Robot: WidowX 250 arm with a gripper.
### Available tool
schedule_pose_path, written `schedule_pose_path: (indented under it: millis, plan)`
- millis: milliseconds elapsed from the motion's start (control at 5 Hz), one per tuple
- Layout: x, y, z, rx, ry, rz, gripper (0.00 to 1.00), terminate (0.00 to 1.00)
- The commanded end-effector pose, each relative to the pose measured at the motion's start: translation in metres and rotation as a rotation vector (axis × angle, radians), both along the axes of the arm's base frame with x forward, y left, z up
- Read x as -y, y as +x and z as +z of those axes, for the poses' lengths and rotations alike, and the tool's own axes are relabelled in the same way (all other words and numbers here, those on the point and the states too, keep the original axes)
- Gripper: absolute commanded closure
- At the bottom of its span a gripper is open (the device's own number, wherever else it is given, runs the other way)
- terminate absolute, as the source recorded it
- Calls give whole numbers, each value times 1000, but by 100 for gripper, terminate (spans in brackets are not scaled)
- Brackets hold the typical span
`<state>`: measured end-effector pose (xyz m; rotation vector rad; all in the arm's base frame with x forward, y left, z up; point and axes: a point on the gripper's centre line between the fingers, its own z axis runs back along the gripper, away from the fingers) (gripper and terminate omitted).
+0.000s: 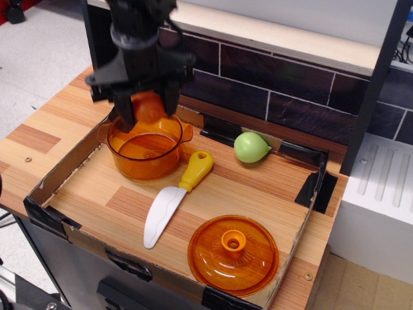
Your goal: Take carrot out of pot
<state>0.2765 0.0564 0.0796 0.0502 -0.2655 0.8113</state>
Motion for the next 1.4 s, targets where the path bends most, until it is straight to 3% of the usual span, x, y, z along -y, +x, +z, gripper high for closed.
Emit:
schedule_pose_path:
  millis: [0, 200, 400, 1200]
  plan:
    - [68, 4, 21, -113, -43, -45, 100, 0]
    - [104, 4, 8, -179, -47, -61, 100, 0]
    - [129, 1, -12, -189, -24, -96, 100, 0]
    - [132, 5, -58, -160, 27, -107, 100, 0]
